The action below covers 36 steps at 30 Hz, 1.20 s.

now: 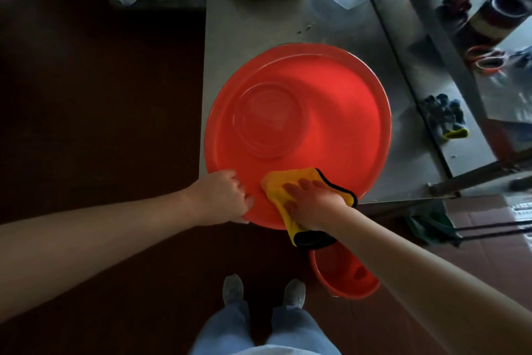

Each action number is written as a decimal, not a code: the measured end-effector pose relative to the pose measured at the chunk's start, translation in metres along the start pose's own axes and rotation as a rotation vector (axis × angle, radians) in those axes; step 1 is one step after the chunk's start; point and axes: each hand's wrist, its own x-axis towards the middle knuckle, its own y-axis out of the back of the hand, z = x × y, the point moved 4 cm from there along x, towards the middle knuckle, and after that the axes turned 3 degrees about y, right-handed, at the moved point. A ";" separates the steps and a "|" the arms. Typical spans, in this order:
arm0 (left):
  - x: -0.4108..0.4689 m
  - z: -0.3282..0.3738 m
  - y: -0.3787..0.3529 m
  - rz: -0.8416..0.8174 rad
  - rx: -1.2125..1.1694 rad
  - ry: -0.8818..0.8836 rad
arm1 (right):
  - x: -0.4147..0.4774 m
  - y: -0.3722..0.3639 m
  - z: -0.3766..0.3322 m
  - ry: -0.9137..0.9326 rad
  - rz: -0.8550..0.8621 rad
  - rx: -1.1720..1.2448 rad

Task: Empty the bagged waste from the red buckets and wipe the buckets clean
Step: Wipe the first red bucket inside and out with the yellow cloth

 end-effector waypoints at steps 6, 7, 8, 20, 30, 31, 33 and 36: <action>-0.002 0.000 -0.007 -0.001 -0.008 -0.014 | 0.056 -0.003 0.004 -0.067 0.044 0.011; -0.002 0.002 -0.008 -0.012 -0.011 -0.024 | 0.067 -0.005 0.006 -0.072 0.057 0.012; -0.002 0.004 -0.010 -0.027 -0.015 -0.032 | 0.079 -0.005 0.007 -0.076 0.064 0.014; -0.009 -0.013 -0.014 -0.075 -0.041 0.015 | 0.134 0.023 0.013 -0.047 0.019 -0.064; -0.022 -0.040 -0.012 -0.214 0.031 -0.019 | 0.011 0.015 -0.003 0.013 -0.038 0.013; -0.023 -0.043 -0.011 -0.235 0.044 -0.030 | -0.002 0.012 -0.002 0.029 -0.044 -0.018; -0.022 -0.050 -0.010 -0.253 0.063 -0.061 | -0.023 0.008 0.003 0.079 -0.040 -0.138; -0.016 -0.064 -0.002 -0.265 0.091 -0.105 | -0.039 0.014 0.014 0.135 0.025 -0.261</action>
